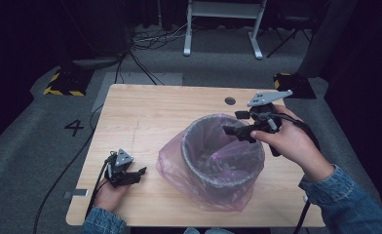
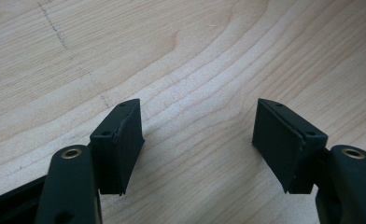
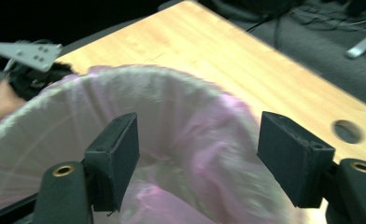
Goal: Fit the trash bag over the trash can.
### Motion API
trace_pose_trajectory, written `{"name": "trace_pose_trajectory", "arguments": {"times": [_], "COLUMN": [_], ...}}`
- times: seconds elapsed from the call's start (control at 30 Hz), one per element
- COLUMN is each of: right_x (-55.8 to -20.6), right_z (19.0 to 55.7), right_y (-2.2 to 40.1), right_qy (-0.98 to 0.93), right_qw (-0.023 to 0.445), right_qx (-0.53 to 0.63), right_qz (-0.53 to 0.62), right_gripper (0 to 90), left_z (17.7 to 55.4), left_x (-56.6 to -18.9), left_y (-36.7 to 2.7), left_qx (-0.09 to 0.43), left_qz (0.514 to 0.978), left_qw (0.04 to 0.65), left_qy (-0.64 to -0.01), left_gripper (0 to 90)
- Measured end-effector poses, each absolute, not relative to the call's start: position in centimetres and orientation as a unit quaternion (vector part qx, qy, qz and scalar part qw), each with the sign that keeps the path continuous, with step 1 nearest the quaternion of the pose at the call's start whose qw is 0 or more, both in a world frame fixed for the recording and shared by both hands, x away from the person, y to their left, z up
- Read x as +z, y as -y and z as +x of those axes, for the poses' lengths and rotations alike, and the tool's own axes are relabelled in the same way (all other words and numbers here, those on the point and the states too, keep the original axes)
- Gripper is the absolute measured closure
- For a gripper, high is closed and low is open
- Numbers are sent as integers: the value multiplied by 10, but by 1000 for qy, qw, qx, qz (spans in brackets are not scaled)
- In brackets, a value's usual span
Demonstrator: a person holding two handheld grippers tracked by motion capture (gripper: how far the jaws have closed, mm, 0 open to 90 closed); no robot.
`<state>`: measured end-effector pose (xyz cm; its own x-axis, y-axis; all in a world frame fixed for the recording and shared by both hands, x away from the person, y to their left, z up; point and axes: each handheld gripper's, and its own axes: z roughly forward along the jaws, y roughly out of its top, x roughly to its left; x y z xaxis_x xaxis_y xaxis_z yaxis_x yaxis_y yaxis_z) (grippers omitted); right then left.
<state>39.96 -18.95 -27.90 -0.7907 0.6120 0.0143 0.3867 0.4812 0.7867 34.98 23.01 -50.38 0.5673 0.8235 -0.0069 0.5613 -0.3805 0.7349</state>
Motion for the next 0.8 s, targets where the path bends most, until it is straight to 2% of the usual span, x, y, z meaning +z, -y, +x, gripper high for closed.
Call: {"name": "trace_pose_trajectory", "arguments": {"times": [0.2,0.37,0.5,0.8], "right_x": [-273,-275,-274,-284], "right_z": [397,388,381,367], "right_y": [225,249,268,304], "right_qy": [-826,-838,-829,-818], "right_qw": [157,155,175,178], "right_qx": [435,420,422,420], "right_qz": [322,311,322,350], "right_gripper": [299,294,294,293], "left_z": [350,342,341,343], "left_x": [-504,-504,-504,-504], "left_y": [-230,-234,-236,-234], "left_qx": [185,173,173,175], "left_qz": [810,825,825,821], "left_qw": [357,362,363,361], "left_qy": [-428,-398,-398,-405], "left_gripper": [331,360,352,335]}}
